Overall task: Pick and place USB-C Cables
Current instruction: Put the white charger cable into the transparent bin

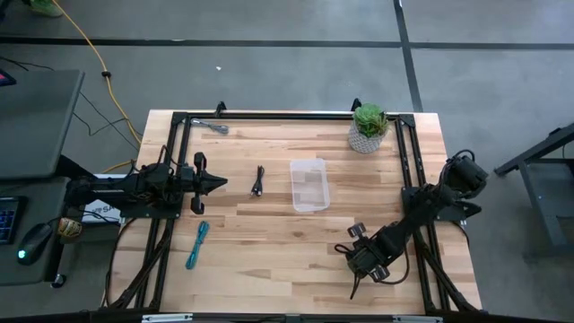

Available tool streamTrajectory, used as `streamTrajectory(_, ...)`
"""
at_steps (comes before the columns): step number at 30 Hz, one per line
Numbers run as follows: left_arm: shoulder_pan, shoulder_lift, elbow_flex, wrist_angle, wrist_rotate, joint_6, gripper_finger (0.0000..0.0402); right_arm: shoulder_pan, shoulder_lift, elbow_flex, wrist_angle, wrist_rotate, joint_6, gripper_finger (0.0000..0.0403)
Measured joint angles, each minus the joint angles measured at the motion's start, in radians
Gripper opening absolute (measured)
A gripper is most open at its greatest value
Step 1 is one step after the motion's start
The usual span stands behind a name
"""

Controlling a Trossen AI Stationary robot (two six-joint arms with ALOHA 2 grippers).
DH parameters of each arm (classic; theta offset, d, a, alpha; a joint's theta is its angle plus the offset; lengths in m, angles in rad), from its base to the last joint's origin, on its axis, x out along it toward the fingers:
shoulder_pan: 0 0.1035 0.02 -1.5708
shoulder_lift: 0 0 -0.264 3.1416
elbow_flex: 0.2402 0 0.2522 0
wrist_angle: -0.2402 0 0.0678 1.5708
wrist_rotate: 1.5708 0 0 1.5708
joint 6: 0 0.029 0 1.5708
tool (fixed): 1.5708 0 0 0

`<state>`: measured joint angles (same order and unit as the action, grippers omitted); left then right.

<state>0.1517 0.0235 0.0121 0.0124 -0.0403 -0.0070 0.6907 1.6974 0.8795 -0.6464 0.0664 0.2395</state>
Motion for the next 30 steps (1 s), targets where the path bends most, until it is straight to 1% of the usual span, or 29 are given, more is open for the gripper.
streamTrajectory(3, 0.0, 0.0, 0.0, 0.0, 0.0, 0.0, 0.0, -0.002, 0.0, 0.0, 0.0, -0.013, 0.001, 0.0038)
streamTrajectory(5, 0.0, 0.0, 0.0, 0.0, 0.0, 0.0, 0.0, -0.002, 0.0, 0.0, -0.001, -0.017, 0.006, 0.0026)
streamTrajectory(13, 0.0, 0.0, 0.0, 0.0, 0.0, 0.0, 0.0, -0.002, -0.032, -0.005, -0.003, -0.004, 0.031, 0.0028)
streamTrajectory(30, 0.0, 0.0, 0.0, 0.0, 0.0, 0.0, 0.0, -0.002, -0.034, -0.005, -0.007, -0.012, 0.069, 0.0026)
